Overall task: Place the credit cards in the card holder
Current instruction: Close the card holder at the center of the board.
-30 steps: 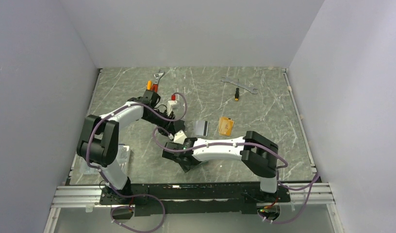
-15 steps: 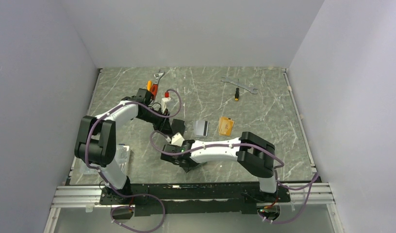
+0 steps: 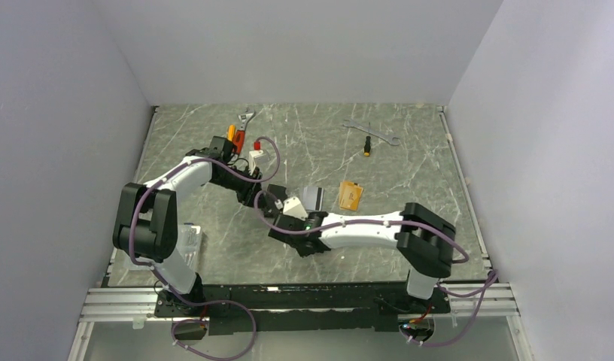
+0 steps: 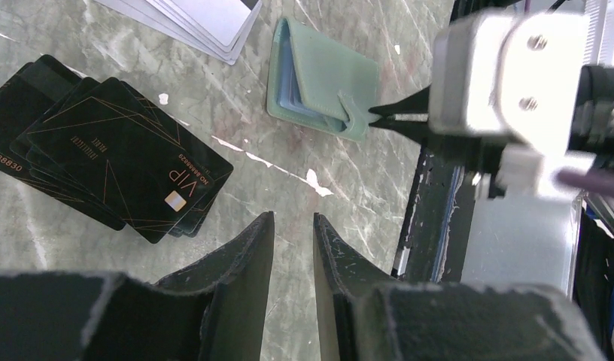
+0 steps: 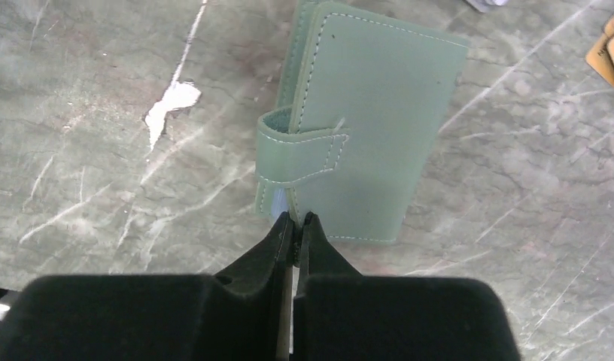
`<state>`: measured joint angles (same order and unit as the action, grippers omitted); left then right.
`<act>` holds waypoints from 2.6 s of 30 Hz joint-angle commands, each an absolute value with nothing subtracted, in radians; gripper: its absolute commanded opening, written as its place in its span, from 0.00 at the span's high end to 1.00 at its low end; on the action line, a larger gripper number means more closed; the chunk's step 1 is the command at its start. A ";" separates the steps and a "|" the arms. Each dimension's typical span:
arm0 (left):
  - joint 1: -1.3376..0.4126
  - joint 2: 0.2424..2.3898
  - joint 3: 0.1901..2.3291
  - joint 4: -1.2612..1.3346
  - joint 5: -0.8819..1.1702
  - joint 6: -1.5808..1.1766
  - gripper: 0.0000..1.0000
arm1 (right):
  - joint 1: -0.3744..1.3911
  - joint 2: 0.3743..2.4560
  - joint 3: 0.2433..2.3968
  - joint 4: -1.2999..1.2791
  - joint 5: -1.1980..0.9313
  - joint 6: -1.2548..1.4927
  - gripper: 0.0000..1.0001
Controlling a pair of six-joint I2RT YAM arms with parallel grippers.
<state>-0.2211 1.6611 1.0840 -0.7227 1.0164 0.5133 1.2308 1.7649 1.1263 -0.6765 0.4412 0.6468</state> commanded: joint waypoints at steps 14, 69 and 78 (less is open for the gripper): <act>-0.303 1.706 1.019 -0.590 1.083 0.459 0.72 | 0.778 1.097 0.546 -0.024 -0.151 0.768 1.00; -0.520 1.851 1.085 -0.455 0.895 0.093 0.36 | 0.640 1.243 0.319 -0.353 0.031 1.012 1.00; -0.522 1.847 1.000 -0.352 0.858 -0.048 0.01 | 0.640 1.274 0.309 -0.335 0.014 1.032 1.00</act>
